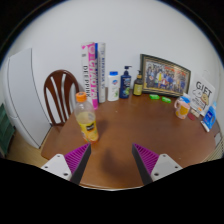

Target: Pour water

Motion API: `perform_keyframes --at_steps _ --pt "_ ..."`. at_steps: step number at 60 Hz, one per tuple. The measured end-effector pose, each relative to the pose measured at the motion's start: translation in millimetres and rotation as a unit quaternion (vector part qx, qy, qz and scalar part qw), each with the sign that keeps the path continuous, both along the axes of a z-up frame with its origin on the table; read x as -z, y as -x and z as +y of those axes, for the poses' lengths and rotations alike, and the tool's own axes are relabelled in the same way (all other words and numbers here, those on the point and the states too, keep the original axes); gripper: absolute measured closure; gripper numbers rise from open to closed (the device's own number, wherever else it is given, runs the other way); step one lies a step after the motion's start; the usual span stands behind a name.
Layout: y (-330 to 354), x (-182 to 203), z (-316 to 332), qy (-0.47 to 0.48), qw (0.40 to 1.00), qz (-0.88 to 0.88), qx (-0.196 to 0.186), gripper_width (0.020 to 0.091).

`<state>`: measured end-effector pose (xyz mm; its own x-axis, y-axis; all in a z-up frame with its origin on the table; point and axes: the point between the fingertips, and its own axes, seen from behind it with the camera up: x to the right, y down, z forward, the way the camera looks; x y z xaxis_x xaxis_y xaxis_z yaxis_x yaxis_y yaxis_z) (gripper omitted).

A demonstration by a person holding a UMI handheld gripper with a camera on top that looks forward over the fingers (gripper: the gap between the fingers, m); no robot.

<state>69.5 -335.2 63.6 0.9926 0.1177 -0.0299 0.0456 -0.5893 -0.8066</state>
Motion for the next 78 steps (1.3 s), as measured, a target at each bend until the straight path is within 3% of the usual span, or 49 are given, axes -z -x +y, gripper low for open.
perform_keyframes --at_steps 11,22,27,31,33,36,37,42,43,49,55,64,78 --pt "78 14 51 -0.047 0.998 0.021 -0.037 0.0245" --pt "109 28 109 -0.096 0.995 0.024 -0.032 0.0262" --pt "116 34 125 -0.109 0.993 0.032 -0.026 0.0391" --pt "112 39 136 -0.121 0.992 0.027 -0.016 0.0538" --pt "109 40 140 -0.129 0.991 0.019 -0.01 0.0644" --pt "114 38 144 -0.138 0.99 0.023 -0.018 0.0654" --pt "113 38 145 -0.139 0.99 0.023 -0.017 0.0713" --pt "113 38 147 -0.138 0.99 0.029 -0.019 0.0765" --pt "113 39 148 -0.136 0.99 0.029 -0.02 0.0812" --pt "112 36 147 -0.121 0.991 0.047 -0.027 0.0852" --pt "109 7 149 -0.121 0.989 0.08 -0.035 0.0853" --pt "84 -65 169 -0.134 0.975 0.174 -0.029 0.0852" --pt "-23 -170 238 -0.149 0.914 0.378 -0.001 0.0853"
